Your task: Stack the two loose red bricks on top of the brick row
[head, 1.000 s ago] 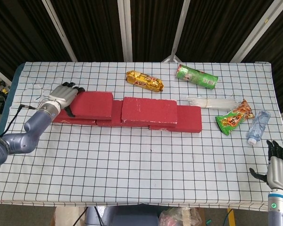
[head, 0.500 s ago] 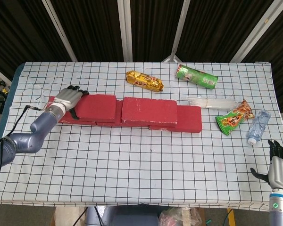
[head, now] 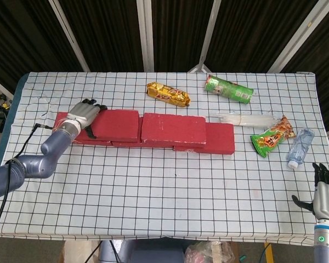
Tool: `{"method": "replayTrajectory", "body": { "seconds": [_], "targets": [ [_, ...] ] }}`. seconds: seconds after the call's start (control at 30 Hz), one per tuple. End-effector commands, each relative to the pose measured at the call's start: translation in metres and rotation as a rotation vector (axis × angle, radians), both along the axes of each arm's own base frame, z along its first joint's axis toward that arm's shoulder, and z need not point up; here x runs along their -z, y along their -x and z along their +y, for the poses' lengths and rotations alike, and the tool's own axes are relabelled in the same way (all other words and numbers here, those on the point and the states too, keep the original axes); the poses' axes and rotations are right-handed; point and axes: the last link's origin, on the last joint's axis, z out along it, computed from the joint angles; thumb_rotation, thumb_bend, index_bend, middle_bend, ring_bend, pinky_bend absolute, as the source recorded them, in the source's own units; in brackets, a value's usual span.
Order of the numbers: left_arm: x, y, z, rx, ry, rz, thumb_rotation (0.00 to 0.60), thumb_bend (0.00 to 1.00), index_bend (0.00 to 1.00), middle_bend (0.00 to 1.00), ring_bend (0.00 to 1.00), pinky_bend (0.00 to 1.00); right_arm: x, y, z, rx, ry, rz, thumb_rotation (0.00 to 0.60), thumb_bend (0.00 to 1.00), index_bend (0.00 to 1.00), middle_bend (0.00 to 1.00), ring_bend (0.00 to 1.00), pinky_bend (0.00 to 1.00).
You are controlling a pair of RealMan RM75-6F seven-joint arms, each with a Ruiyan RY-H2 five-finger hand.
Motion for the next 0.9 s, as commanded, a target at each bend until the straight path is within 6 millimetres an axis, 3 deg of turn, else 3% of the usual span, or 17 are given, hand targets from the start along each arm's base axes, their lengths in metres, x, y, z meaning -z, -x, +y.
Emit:
{"method": "replayTrajectory", "body": {
  "seconds": [0.03,0.9],
  "targets": [
    [0.002,-0.002,0.000,-0.002,0.001,0.001,0.600,0.00,0.32,0.21,0.00,0.00,-0.001,0.000,0.000,0.001,0.002,-0.001,0.600,0.21,0.03,0.00,0.00,0.00],
    [0.012,-0.013,-0.001,-0.013,-0.002,-0.003,0.600,0.00,0.27,0.16,0.00,0.00,-0.003,0.001,0.000,0.001,0.006,-0.013,0.600,0.21,0.03,0.00,0.00,0.00]
  ]
}}
